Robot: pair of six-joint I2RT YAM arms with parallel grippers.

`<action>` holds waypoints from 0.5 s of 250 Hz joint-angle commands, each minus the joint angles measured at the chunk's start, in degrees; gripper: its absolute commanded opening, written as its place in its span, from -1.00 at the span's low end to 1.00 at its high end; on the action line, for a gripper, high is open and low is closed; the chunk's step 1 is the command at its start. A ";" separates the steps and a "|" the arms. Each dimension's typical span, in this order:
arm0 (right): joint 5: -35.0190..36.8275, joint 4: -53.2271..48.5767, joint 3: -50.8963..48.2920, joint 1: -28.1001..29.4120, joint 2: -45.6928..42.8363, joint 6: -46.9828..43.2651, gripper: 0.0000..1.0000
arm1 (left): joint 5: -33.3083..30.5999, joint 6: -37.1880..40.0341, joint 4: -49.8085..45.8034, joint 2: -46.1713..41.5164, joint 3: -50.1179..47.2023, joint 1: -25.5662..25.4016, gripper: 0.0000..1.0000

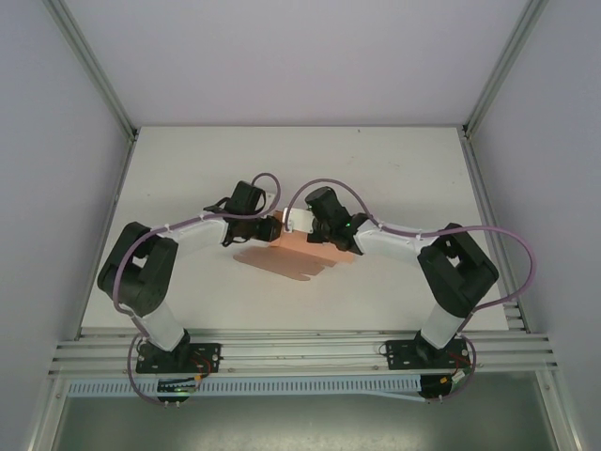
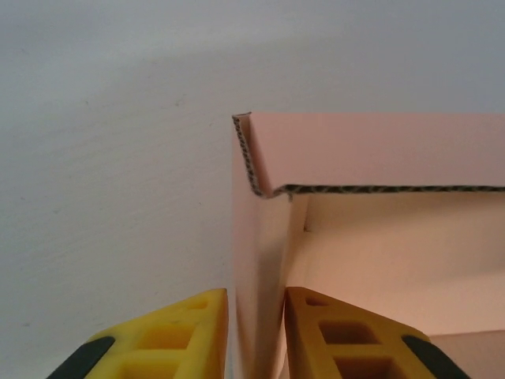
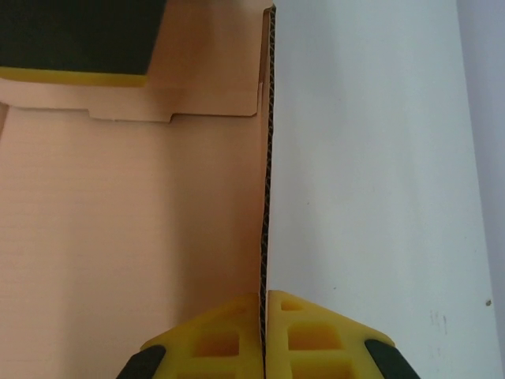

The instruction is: Assemble paper box

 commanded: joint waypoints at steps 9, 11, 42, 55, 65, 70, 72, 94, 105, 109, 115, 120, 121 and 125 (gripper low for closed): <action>-1.26 0.85 -1.86 0.74 -1.04 -1.31 -1.00 | 5.06 0.40 6.79 0.99 -2.76 1.86 -0.44; -1.29 0.92 -1.92 0.74 -1.11 -1.31 -1.00 | 5.24 0.54 7.14 0.93 -2.79 1.84 -0.43; -1.24 2.16 -2.30 0.85 -2.28 -1.53 -1.00 | 9.46 3.84 10.03 0.50 -3.49 2.00 -0.33; -1.31 2.88 -2.57 0.84 -2.99 -1.58 -1.00 | 10.40 4.89 10.52 0.47 -3.77 2.04 -0.29; -1.20 4.22 -2.99 0.87 -3.60 -1.71 -1.00 | 11.56 5.83 10.90 0.47 -4.13 2.08 -0.28; -1.07 4.81 -3.17 0.91 -3.82 -1.88 -1.00 | 12.17 6.27 11.15 0.50 -4.33 2.06 -0.27; -1.07 4.94 -3.28 0.95 -3.94 -1.96 -1.00 | 12.32 6.36 11.24 0.47 -4.44 2.04 -0.27; -1.15 6.68 -3.79 1.16 -4.94 -2.86 -1.00 | 14.13 7.54 11.73 0.39 -5.11 2.08 -0.23; -1.06 7.06 -3.79 1.43 -5.34 -3.31 -1.00 | 13.91 7.88 11.67 0.38 -5.17 2.13 -0.24; -1.06 7.39 -3.79 1.51 -5.43 -3.46 -1.00 | 13.72 8.00 11.63 0.33 -5.14 2.13 -0.25; -1.00 7.18 -3.77 1.60 -5.64 -3.63 -1.00 | 13.52 8.36 11.47 0.37 -5.17 2.13 -0.27; -0.89 7.29 -3.73 1.71 -5.80 -3.69 -1.00 | 13.05 8.52 11.37 0.38 -5.10 2.14 -0.28; -0.93 7.28 -3.78 1.71 -5.86 -3.73 -1.00 | 12.94 8.52 11.32 0.38 -5.10 2.13 -0.29; -0.96 7.27 -3.72 1.78 -5.98 -3.77 -1.00 | 12.41 8.57 11.23 0.39 -5.04 2.20 -0.31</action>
